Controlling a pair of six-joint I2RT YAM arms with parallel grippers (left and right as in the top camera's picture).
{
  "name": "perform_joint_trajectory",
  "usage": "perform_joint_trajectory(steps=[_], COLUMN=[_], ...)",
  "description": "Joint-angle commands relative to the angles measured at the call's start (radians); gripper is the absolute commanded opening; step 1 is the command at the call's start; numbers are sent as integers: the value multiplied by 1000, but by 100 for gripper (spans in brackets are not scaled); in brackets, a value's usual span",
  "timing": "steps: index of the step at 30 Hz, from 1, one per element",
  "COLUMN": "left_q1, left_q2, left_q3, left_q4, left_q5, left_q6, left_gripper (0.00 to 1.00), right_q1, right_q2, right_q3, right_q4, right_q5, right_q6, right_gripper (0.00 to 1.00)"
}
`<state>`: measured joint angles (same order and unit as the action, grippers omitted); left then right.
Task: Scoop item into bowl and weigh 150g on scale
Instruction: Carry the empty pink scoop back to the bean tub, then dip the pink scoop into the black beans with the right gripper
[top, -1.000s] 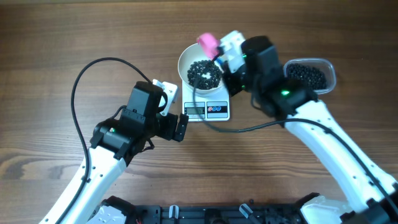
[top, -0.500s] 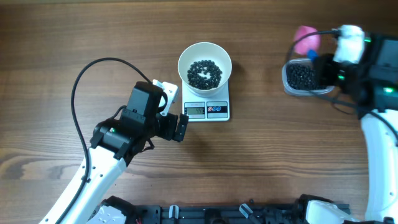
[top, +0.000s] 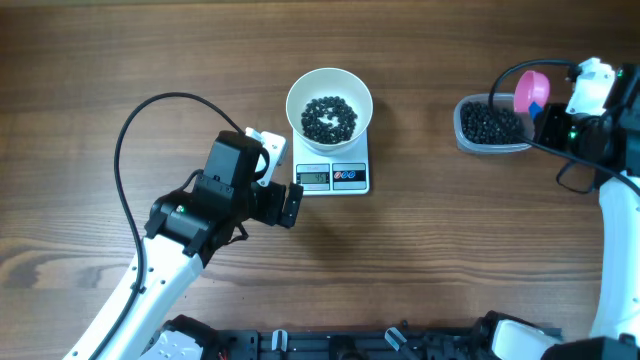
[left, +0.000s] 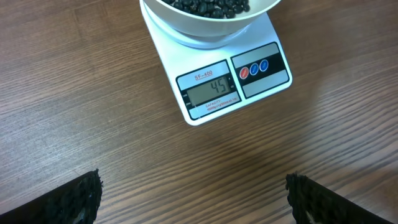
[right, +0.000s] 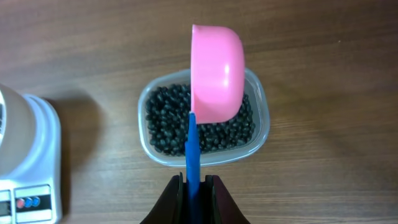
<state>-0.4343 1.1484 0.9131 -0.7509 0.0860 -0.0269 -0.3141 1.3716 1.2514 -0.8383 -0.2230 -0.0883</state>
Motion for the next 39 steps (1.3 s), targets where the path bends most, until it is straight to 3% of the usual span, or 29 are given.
perform_joint_trajectory(steps=[1,10,39], left_q1=[5,5,5], left_q2=[4,4,4], left_q3=[-10,-10,-10], left_q4=[3,3,3], left_q5=[-9,-9,-9], left_q6=[13,13,12], left_gripper=[100,100,100], right_q1=[0,0,104], right_q2=[63,193,244], right_q3=[-1,-1,-20], right_q4=[-6,-32,-33], right_q5=[21,53,60], right_q6=[-63,-70,-94], right_gripper=[4,4,4])
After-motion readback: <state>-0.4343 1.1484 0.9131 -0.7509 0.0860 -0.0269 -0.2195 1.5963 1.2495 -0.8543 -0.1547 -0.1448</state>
